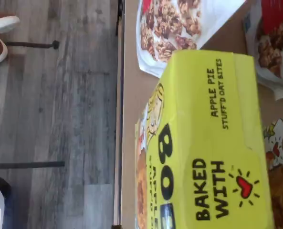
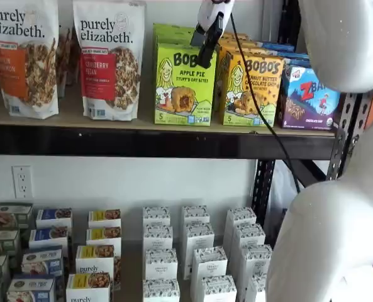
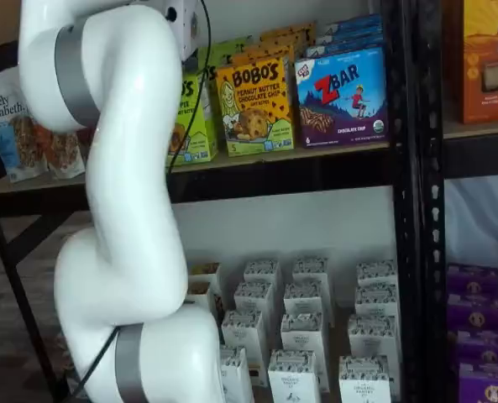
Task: Pick the green box on the top shelf, the fourth from the left
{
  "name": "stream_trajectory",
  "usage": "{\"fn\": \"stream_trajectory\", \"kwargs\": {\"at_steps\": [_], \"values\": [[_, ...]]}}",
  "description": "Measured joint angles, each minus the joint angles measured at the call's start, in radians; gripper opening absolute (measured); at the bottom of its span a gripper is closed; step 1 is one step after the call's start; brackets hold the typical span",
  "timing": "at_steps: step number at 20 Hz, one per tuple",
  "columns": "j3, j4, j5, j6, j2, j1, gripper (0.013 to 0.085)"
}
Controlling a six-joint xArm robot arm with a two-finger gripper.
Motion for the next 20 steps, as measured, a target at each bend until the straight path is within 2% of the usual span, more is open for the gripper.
{"fn": "stream_trajectory", "kwargs": {"at_steps": [20], "values": [[0.043, -0.015, -0.048, -0.017, 0.01, -0.001, 0.085]]}}
